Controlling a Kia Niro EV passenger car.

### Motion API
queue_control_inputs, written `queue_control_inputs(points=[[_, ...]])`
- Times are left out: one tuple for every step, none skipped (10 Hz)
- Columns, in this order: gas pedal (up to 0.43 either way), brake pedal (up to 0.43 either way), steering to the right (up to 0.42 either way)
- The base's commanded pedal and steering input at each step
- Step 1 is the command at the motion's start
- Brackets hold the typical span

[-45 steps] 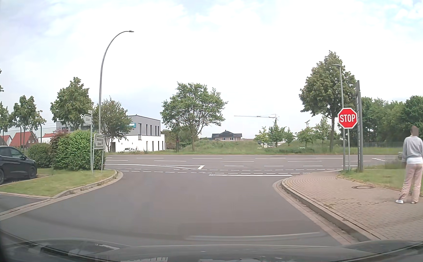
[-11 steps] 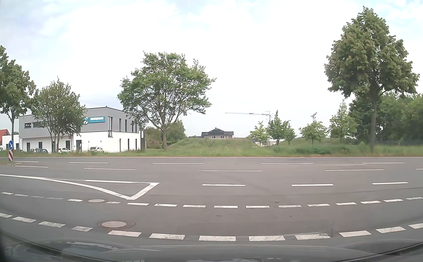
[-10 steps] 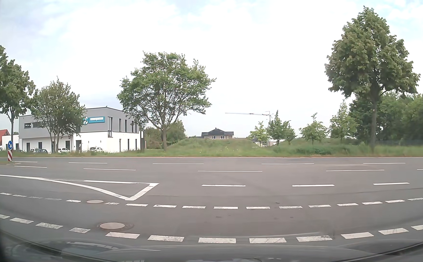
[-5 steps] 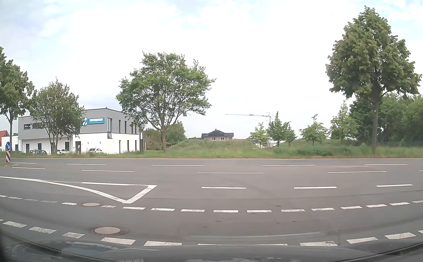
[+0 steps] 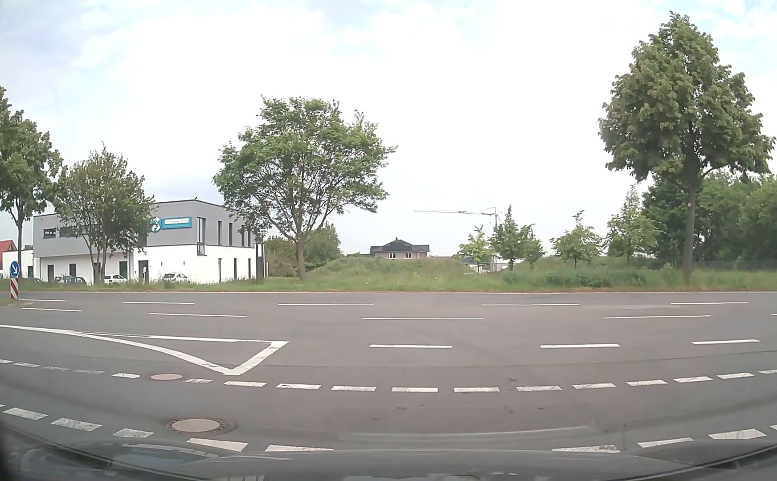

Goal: Follow the waypoints while adhering to traffic rules and regulations

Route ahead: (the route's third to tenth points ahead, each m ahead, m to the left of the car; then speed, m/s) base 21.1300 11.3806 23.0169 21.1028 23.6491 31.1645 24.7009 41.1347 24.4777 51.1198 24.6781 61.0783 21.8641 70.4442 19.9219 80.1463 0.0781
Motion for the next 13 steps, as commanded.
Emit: queue_control_inputs(points=[[0.000, 0.012, -0.004], [0.000, 0.000, -0.006], [0.000, 0.000, -0.010], [0.000, 0.000, -0.012], [0.000, 0.000, -0.012], [0.000, 0.000, -0.012], [0.000, 0.000, -0.013], [0.000, 0.000, -0.015], [0.000, 0.000, -0.018], [0.000, 0.000, -0.021], [0.000, 0.000, -0.021], [0.000, 0.000, -0.021], [0.000, 0.000, -0.021]])
